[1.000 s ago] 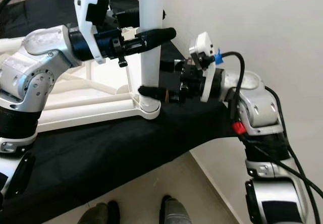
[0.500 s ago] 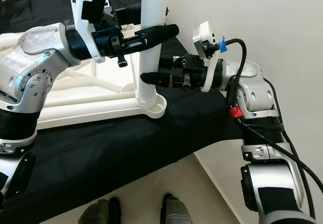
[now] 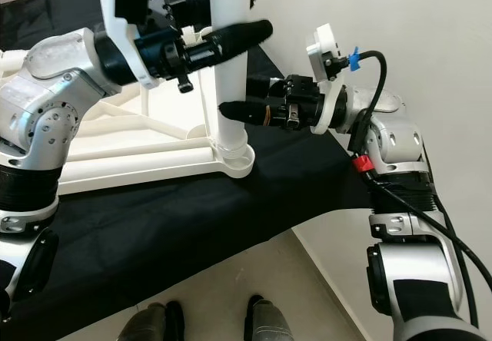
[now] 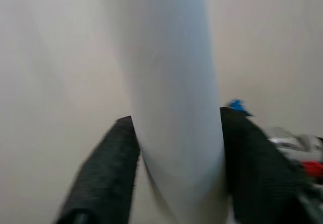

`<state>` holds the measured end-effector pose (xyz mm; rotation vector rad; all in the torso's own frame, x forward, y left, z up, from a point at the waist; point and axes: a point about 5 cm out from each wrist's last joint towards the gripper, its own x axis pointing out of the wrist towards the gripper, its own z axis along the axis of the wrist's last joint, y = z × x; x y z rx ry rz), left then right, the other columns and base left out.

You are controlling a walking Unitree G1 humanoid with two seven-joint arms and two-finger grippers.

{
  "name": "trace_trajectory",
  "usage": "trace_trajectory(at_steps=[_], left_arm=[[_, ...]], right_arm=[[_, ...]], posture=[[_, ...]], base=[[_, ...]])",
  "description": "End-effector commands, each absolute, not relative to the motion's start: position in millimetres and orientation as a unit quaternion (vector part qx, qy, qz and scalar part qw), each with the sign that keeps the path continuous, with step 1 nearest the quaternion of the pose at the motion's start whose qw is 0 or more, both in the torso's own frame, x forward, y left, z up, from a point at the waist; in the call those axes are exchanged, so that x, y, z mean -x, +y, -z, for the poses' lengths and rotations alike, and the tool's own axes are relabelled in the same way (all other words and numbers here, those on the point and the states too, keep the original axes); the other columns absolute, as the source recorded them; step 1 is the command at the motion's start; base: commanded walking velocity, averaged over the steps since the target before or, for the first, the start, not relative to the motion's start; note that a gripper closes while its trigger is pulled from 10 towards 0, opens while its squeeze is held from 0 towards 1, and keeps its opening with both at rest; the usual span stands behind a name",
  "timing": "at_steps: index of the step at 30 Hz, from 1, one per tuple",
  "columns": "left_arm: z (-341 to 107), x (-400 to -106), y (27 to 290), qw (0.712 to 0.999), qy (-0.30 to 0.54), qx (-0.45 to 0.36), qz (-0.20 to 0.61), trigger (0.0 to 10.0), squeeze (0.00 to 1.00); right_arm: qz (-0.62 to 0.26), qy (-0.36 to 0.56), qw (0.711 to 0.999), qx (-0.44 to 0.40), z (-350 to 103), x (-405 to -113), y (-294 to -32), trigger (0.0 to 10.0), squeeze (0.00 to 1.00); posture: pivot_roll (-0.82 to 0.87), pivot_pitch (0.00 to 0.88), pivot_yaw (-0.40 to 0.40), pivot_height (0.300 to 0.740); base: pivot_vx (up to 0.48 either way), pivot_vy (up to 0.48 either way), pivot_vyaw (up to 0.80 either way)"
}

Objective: Building children table

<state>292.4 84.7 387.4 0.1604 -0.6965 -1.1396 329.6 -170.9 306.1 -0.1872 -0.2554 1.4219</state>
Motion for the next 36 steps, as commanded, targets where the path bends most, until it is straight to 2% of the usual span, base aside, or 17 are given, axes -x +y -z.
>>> trace_trajectory(at_steps=[1,2,3,16,17,19,20,36], left_arm=[[-392,-296,99,0.796,-0.326,-0.066,0.505,8.3,1.0],[-393,-295,102,0.795,-0.329,-0.058,0.506,7.9,1.0],[-394,-295,104,0.794,-0.33,-0.052,0.508,10.0,1.0],[-393,-299,106,0.801,-0.323,-0.056,0.501,10.0,1.0],[-392,-297,105,0.797,-0.322,-0.056,0.508,10.0,0.78],[-392,-296,105,0.793,-0.321,-0.055,0.514,10.0,0.78],[-392,-294,104,0.789,-0.321,-0.056,0.52,0.0,0.0],[-394,-292,101,0.779,-0.323,-0.063,0.534,0.0,0.0]], right_arm=[[-0.662,-0.14,0.731,0.092,-315,-323,-175,0.0,0.0],[-0.66,-0.141,0.732,0.096,-316,-324,-175,0.0,0.0],[-0.658,-0.141,0.734,0.098,-316,-325,-175,0.0,0.0],[-0.643,-0.136,0.746,0.108,-309,-330,-170,0.0,0.0],[-0.642,-0.136,0.747,0.109,-309,-330,-170,0.0,0.0],[-0.641,-0.137,0.747,0.11,-309,-330,-169,0.0,0.0],[-0.643,-0.137,0.746,0.109,-310,-330,-168,0.0,0.0],[-0.642,-0.144,0.744,0.113,-309,-328,-160,0.0,0.0]], posture=[[-0.02,0.194,-0.021,0.74],[-0.02,0.192,-0.022,0.74],[-0.02,0.189,-0.023,0.74],[-0.03,0.183,-0.025,0.74],[-0.03,0.183,-0.023,0.74],[-0.03,0.183,-0.023,0.74],[-0.03,0.183,-0.023,0.74],[-0.03,0.174,-0.02,0.74]], base=[[0.0,0.0,0.0],[0.0,0.0,0.0],[0.0,0.0,0.0],[0.0,0.0,0.0],[0.0,0.0,0.0],[0.0,0.0,0.0],[0.0,0.0,0.0],[0.0,0.0,0.0]])
